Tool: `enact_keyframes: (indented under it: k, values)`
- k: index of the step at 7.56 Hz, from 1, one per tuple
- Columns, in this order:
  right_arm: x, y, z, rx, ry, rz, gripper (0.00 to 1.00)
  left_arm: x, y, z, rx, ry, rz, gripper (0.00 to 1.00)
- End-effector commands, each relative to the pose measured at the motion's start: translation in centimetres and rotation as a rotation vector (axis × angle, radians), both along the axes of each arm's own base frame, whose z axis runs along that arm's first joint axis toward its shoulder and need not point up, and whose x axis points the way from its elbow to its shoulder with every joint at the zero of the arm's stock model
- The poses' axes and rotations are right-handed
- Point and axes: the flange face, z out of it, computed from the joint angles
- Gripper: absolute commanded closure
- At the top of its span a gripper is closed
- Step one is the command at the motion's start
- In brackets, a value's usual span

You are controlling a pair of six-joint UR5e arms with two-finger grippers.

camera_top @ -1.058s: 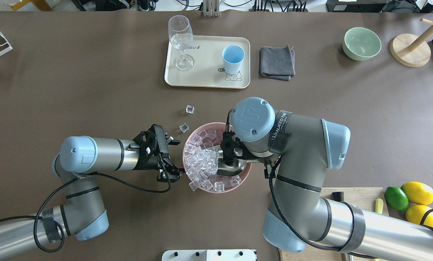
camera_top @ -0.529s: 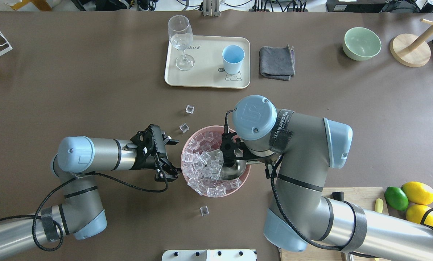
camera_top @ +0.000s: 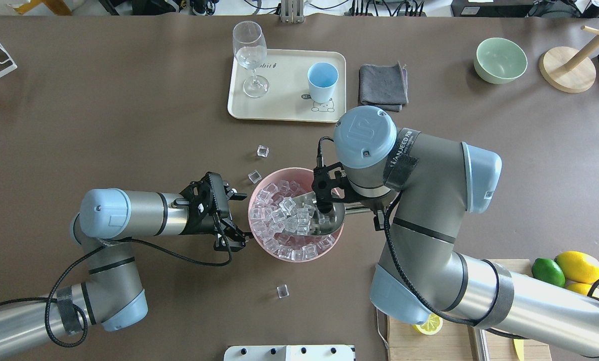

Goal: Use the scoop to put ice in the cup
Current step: 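Drag the scoop through the ice with the right gripper while the left steadies the bowl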

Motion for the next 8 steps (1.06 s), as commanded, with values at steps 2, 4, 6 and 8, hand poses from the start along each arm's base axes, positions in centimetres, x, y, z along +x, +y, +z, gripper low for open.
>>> enact_keyframes:
  k: [2,4,6,8]
  values:
    - [0.1,-1.5,-0.3,0.029,-0.055,0.013,1.00,0.0,0.1,0.2,-0.002,-0.003,0.008,0.02]
    - [0.5,-2.0,-0.4,0.022,-0.072,0.016,1.00,-0.1,0.1,0.4,-0.004,-0.006,0.038,0.02]
    - [1.4,-3.0,-0.5,0.004,-0.136,0.020,1.00,-0.7,-0.2,1.0,-0.009,-0.012,0.060,0.02]
    - [2.2,-3.5,-0.8,-0.019,-0.158,0.021,1.00,-0.9,-0.3,1.0,-0.009,-0.010,0.066,0.02]
